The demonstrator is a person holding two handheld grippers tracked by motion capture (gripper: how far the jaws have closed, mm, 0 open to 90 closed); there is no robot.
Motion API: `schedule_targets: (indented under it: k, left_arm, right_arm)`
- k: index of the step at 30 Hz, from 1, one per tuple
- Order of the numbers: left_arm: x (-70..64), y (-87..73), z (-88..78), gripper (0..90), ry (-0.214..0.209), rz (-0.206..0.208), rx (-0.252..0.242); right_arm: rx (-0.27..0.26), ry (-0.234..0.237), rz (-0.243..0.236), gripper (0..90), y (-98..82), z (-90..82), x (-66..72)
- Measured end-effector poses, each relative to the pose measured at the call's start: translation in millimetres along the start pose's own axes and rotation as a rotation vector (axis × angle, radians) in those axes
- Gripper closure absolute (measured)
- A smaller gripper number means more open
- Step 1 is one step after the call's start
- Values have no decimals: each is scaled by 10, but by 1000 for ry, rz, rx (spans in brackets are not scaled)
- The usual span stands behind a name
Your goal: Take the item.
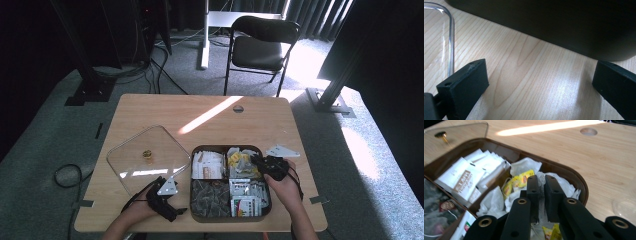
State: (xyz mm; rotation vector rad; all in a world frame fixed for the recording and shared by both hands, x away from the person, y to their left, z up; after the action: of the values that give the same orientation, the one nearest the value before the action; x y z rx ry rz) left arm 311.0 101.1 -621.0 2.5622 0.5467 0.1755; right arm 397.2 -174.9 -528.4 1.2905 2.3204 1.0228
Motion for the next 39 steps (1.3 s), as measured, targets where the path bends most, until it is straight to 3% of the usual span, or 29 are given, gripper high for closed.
schedule_targets:
  k: [12, 14, 21, 39]
  left_arm:
    - [0, 2, 1, 2, 0, -1, -1]
    - [-1, 3, 1, 2, -1, -3, -3]
    - [0, 3, 1, 2, 0, -2, -2]
    - [-1, 3, 1, 2, 0, -3, -3]
  right_arm:
    - [-93, 28, 16, 831, 180, -105, 54]
    - [-143, 28, 26, 831, 250, -152, 44]
    - [-238, 22, 37, 831, 387, -264, 0]
    - [-299, -14, 66, 831, 597, -449, -235]
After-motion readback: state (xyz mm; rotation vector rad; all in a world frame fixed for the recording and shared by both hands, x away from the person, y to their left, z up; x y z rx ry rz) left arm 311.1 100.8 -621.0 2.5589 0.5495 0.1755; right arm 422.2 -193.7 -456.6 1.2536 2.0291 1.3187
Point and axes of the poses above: each handheld gripper's, and its own axes: z roughly forward along the jaws, y roughly out of its top, x roughly to its left, the point moved 10 cm from there along z, roughly forward along the jaws, and after that the axes turned 12 degrees about x, right-handed, at the moved point
